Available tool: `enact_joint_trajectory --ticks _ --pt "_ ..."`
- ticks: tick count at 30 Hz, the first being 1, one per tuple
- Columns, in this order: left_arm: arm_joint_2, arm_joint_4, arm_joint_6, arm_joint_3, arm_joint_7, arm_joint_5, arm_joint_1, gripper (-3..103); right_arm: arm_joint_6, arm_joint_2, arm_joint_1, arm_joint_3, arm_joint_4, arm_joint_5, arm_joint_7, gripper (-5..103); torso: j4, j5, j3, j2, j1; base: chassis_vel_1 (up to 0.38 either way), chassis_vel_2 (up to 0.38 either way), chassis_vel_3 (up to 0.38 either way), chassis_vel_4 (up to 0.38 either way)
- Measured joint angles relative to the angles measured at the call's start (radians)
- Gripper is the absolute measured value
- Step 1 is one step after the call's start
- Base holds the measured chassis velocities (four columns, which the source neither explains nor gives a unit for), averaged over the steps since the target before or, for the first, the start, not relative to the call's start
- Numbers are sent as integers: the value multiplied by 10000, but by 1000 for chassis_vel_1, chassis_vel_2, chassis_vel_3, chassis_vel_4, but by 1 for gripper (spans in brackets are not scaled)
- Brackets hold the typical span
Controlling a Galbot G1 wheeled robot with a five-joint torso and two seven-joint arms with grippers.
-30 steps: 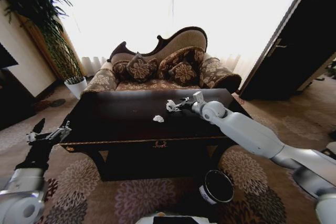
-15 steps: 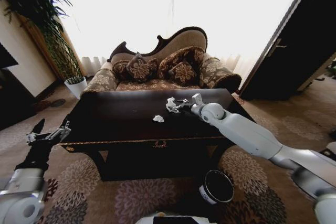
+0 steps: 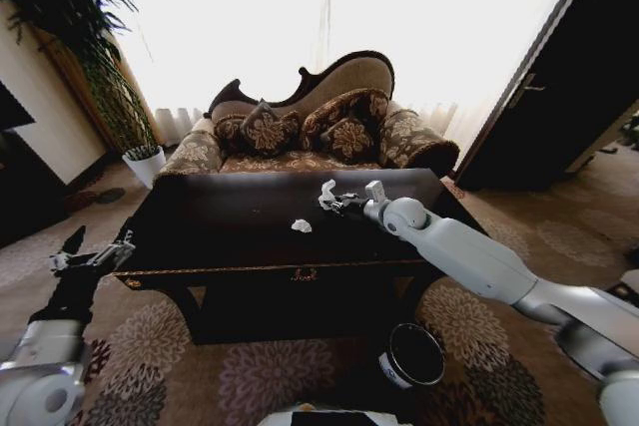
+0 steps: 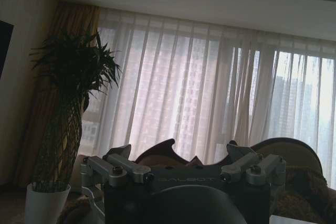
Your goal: Move to the front of the table and place the trash on the table into the trash bin.
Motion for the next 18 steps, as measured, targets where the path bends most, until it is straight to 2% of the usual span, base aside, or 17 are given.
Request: enact_joint_trajectory --ticks 3,12,16,18 --pt "-3 3 -3 1 1 1 -1 100 32 -45 -7 33 65 6 -1 2 1 0 0 0 0 0 0 0 0" --pt "14 -13 -21 -15 1 -10 19 100 136 -381 -352 468 531 88 8 0 0 0 0 -1 1 0 0 0 0" --pt "37 -39 -24 12 2 -45 19 100 402 -819 -792 1008 1015 173 -89 0 1 0 0 0 0 0 0 0 0" --pt "78 -39 -28 20 3 -78 11 100 575 -1249 -1350 1610 1480 260 -138 0 1 0 0 0 0 0 0 0 0"
